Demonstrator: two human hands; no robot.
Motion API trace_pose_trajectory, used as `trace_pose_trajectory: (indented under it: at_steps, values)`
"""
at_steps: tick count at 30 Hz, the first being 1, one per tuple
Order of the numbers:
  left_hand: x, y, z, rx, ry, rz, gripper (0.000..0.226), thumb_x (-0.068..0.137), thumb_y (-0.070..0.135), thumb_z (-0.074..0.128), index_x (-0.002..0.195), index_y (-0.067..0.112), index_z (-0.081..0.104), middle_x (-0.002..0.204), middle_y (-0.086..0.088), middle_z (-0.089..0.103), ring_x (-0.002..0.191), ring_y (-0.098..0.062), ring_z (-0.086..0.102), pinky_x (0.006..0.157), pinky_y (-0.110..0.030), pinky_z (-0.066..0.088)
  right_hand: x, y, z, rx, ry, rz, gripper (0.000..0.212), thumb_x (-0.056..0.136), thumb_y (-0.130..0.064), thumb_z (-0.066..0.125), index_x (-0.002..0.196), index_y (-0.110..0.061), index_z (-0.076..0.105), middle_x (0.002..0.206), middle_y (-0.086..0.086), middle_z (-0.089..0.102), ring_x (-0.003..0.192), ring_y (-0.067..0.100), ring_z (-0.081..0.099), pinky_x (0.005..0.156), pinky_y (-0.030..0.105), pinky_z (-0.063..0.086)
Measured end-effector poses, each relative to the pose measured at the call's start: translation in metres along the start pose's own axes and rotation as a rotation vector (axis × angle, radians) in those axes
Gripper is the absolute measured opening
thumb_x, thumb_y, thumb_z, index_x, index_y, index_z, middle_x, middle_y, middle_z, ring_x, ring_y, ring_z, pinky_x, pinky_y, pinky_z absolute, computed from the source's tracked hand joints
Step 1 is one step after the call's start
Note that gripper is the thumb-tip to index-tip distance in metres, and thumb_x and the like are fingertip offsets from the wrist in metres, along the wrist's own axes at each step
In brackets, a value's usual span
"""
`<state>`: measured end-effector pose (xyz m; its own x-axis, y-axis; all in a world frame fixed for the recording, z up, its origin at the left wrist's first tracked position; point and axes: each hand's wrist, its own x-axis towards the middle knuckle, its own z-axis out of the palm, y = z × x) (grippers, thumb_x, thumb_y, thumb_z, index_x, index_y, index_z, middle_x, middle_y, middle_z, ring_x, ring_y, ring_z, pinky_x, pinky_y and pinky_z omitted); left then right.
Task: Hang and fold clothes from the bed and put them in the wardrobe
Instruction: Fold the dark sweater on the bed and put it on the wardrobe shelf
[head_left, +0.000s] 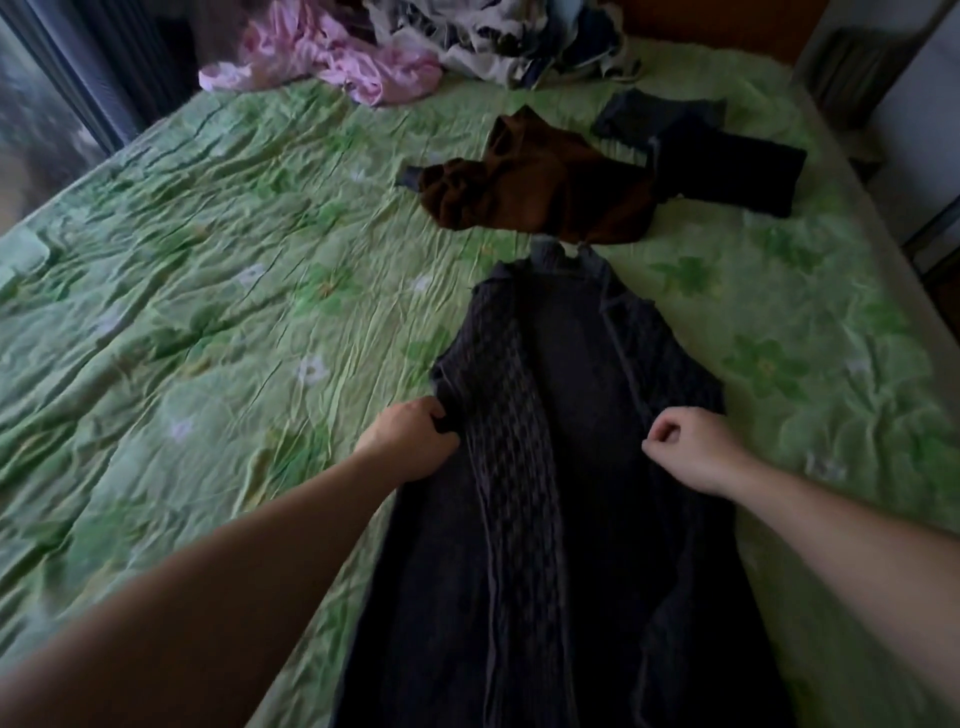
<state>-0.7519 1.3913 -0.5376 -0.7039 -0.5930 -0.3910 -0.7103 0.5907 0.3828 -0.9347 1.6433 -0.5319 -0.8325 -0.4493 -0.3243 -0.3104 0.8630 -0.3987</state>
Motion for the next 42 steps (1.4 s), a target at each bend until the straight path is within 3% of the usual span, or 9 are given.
trace_pose_trajectory:
  at_steps: [6, 13, 16, 23, 27, 30, 32, 38, 42]
  values:
    - [0.065, 0.026, -0.010, -0.038, 0.067, -0.011, 0.029, 0.085, 0.029, 0.060, 0.109, 0.016, 0.068, 0.114, -0.013, 0.066, 0.105, -0.031, 0.060, 0.084, -0.031, 0.049, 0.073, -0.003, -0.014, 0.050, 0.112, 0.054, 0.011, 0.083, -0.021, 0.062, 0.073, -0.018, 0.064, 0.071, -0.003, 0.065, 0.073, 0.022, 0.061, 0.062, 0.029, 0.044]
    - [0.131, 0.052, -0.002, -0.089, 0.061, 0.000, 0.051, 0.083, 0.027, 0.062, 0.132, 0.019, 0.051, 0.129, -0.011, 0.059, 0.116, -0.029, 0.056, 0.088, -0.029, 0.044, 0.143, -0.008, -0.024, 0.056, 0.156, 0.048, 0.013, 0.088, -0.017, 0.061, 0.084, -0.011, 0.071, 0.080, 0.003, 0.066, 0.072, 0.019, 0.053, 0.065, 0.023, 0.037]
    - [0.156, 0.059, 0.003, -0.077, 0.079, 0.010, 0.060, 0.083, 0.029, 0.063, 0.138, 0.016, 0.044, 0.133, -0.012, 0.055, 0.120, -0.029, 0.053, 0.092, -0.031, 0.042, 0.168, -0.012, -0.019, 0.091, 0.156, 0.054, 0.011, 0.087, -0.017, 0.063, 0.095, -0.012, 0.069, 0.099, 0.007, 0.070, 0.089, 0.026, 0.060, 0.073, 0.025, 0.040]
    - [0.207, 0.076, 0.014, -0.207, 0.197, -0.049, 0.061, 0.087, 0.034, 0.059, 0.140, 0.016, 0.035, 0.127, -0.017, 0.058, 0.114, -0.036, 0.056, 0.091, -0.039, 0.046, 0.222, -0.020, -0.007, 0.061, 0.121, 0.093, 0.067, 0.090, -0.030, 0.062, 0.145, -0.005, 0.033, 0.144, 0.016, 0.044, 0.131, 0.034, 0.044, 0.107, 0.039, 0.035]
    - [0.222, 0.091, 0.020, -0.280, 0.266, -0.056, 0.061, 0.091, 0.036, 0.056, 0.143, 0.014, 0.033, 0.132, -0.015, 0.055, 0.119, -0.034, 0.053, 0.092, -0.037, 0.043, 0.247, -0.022, 0.001, 0.252, 0.069, 0.232, 0.070, 0.085, -0.038, 0.065, 0.142, -0.009, 0.035, 0.129, 0.014, 0.057, 0.109, 0.036, 0.061, 0.095, 0.040, 0.048]
    - [0.227, 0.096, 0.025, -0.315, 0.267, -0.082, 0.056, 0.086, 0.038, 0.062, 0.134, 0.017, 0.046, 0.124, -0.012, 0.061, 0.115, -0.032, 0.056, 0.090, -0.034, 0.044, 0.252, -0.026, 0.005, 0.377, 0.092, 0.247, 0.035, 0.087, -0.029, 0.062, 0.116, -0.010, 0.055, 0.096, 0.009, 0.064, 0.065, 0.028, 0.062, 0.051, 0.029, 0.052]
    - [0.226, 0.093, 0.026, -0.388, 0.290, -0.089, 0.044, 0.082, 0.042, 0.066, 0.120, 0.022, 0.058, 0.113, -0.007, 0.067, 0.107, -0.028, 0.061, 0.084, -0.032, 0.046, 0.253, -0.025, 0.007, 0.516, 0.088, 0.262, 0.030, 0.094, -0.019, 0.054, 0.122, -0.008, 0.054, 0.083, 0.007, 0.056, 0.051, 0.021, 0.052, 0.033, 0.022, 0.046]
    - [0.209, 0.081, 0.016, -0.565, 0.351, -0.020, 0.021, 0.077, 0.024, 0.072, 0.097, 0.030, 0.069, 0.079, 0.005, 0.064, 0.080, -0.025, 0.067, 0.074, -0.038, 0.055, 0.240, -0.008, -0.009, 0.721, 0.100, 0.254, 0.051, 0.098, -0.008, 0.048, 0.146, -0.016, 0.035, 0.118, 0.007, 0.052, 0.054, 0.018, 0.060, 0.039, 0.021, 0.051]
    - [0.188, 0.075, 0.005, -0.546, 0.361, 0.049, 0.023, 0.067, 0.025, 0.078, 0.087, 0.023, 0.068, 0.083, 0.001, 0.063, 0.084, -0.022, 0.063, 0.068, -0.025, 0.042, 0.215, 0.000, -0.025, 0.558, 0.193, 0.129, 0.028, 0.086, -0.006, 0.056, 0.113, -0.012, 0.062, 0.081, 0.009, 0.067, 0.042, 0.011, 0.061, 0.037, 0.022, 0.048]
